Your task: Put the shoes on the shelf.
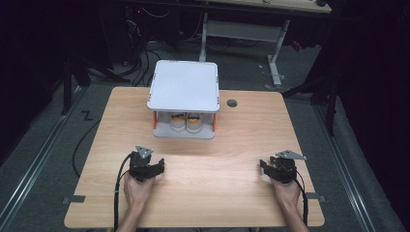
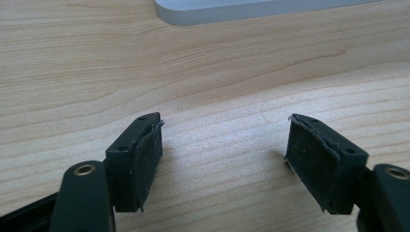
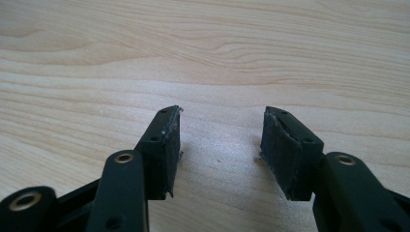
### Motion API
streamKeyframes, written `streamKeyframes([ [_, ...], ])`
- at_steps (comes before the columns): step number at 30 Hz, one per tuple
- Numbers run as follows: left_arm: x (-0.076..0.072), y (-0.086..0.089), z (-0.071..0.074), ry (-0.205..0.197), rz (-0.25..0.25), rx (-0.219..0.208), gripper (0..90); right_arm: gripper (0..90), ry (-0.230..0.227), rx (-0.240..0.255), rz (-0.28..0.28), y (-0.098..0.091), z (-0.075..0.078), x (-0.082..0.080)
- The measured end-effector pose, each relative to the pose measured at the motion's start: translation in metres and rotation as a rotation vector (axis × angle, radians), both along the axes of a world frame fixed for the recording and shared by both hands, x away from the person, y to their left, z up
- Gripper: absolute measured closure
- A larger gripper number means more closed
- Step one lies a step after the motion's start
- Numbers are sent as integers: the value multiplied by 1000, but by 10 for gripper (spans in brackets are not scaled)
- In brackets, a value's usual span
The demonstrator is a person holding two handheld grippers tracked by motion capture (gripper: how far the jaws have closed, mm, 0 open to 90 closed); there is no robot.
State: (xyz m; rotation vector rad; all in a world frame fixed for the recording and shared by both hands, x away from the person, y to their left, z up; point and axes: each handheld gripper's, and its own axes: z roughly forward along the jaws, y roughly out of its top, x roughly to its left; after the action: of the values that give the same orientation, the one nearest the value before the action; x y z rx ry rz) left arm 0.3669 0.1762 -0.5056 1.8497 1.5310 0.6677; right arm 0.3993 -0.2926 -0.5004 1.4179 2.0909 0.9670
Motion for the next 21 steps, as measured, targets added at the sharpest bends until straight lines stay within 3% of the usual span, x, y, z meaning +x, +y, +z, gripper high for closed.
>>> streamKeyframes([
  [5,0,-1,0,2,-6,20,286,468,3,-17,6,2,0,0],
  [8,0,-1,0,3,-12,21,279,460,-5,-54,12,6,0,-1],
  [21,0,-2,0,1,-4,11,275,449,-3,-52,6,7,-1,-1],
])
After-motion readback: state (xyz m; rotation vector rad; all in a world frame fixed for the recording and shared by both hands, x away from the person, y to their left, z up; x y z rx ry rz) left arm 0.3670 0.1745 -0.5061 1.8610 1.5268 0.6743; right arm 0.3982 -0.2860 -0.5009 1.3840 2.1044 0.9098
